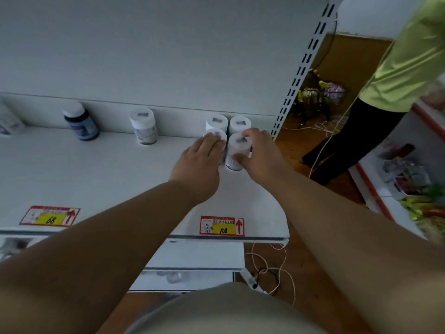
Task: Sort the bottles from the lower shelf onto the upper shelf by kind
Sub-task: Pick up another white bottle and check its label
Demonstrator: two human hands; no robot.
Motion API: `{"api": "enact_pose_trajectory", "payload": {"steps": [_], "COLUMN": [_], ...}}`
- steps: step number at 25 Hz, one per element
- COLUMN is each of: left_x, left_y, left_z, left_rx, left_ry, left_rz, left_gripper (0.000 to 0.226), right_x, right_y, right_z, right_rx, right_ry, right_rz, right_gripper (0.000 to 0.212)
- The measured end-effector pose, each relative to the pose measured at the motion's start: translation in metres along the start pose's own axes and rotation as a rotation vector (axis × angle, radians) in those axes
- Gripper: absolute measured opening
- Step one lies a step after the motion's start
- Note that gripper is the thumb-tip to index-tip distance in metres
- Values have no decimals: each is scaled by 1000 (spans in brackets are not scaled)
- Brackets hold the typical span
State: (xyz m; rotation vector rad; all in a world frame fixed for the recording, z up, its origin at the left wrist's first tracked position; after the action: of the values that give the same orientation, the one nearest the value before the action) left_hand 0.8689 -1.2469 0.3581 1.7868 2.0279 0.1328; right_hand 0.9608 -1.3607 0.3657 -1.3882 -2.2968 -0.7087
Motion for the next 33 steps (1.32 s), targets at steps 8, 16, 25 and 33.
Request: {"api": "enact_pose_trajectory", "payload": {"steps": [8,16,25,33], "left_x": [3,21,96,204], "left_y": [1,-21,-155,-329], "left_z": [-1,-41,-103,-191], "left_rx": [45,-167,-243,-320], "left_ry": [-18,-197,-33,134], "left_rz": [22,109,-169,-548], "left_gripper": [70,60,53,55], "right_x": [8,56,185,351], "right_y": [-3,-55,-116,-215], "right_z": [4,-25,23,109], "right_rx": [-79,-304,-160,218], "right_ry": [-78,-192,144,339], "right_rz": [-44,-126,-486,-669], "right_gripper": [51,58,48,54]}}
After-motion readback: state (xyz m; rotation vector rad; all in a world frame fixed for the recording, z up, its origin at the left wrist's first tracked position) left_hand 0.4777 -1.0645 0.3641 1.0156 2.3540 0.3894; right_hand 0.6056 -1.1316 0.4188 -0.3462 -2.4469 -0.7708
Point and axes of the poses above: each hand's wrist, its own y-axis towards the middle knuckle, its own z-axis out of the palm, x = y × z, the point moved 8 cm from there along y, towards the middle knuckle, and after that the axes turned 10 degrees about -x, right-handed, at the moved point
